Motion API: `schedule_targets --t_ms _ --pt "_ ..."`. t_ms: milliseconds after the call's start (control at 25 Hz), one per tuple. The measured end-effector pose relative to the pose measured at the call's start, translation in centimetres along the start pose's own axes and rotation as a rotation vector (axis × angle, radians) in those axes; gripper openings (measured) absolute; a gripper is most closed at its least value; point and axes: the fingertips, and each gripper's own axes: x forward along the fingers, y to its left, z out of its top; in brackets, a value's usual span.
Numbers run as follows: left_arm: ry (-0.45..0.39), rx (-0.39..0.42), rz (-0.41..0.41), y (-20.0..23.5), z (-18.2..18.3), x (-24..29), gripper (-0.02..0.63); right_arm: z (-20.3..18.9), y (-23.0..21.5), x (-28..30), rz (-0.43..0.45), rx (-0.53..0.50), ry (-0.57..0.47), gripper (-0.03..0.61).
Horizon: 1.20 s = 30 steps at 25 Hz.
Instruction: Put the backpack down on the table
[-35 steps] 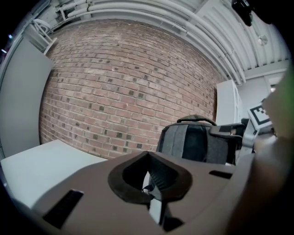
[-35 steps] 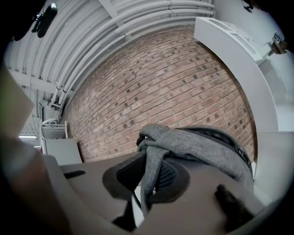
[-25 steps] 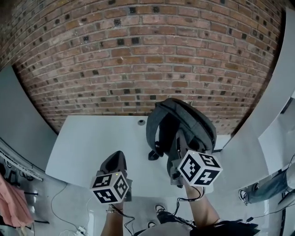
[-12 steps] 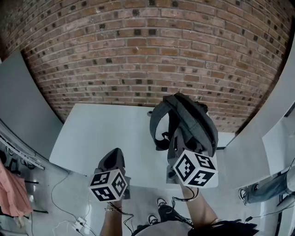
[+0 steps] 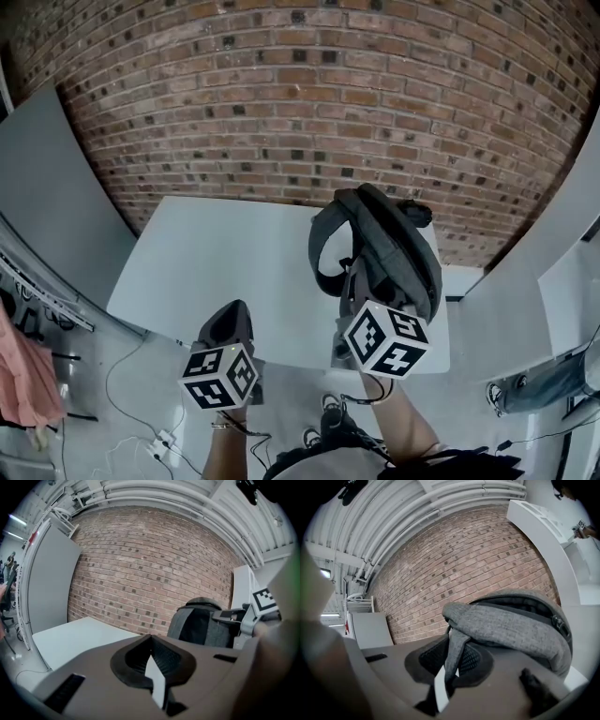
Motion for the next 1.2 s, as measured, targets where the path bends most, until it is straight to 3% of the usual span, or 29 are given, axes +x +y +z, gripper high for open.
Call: schedule_targets --t_ms 520,1200 --pt "0.011 0.001 0.027 2.6 -0.7 0.1 0.011 -2.2 3.2 1.2 0.028 -0.029 0.006 0.048" --pt "0.047 0.071 -0.044 8.9 2.2 3.3 0.011 -4.2 6.4 5.3 -0.074 0.026 -0.019 0.048"
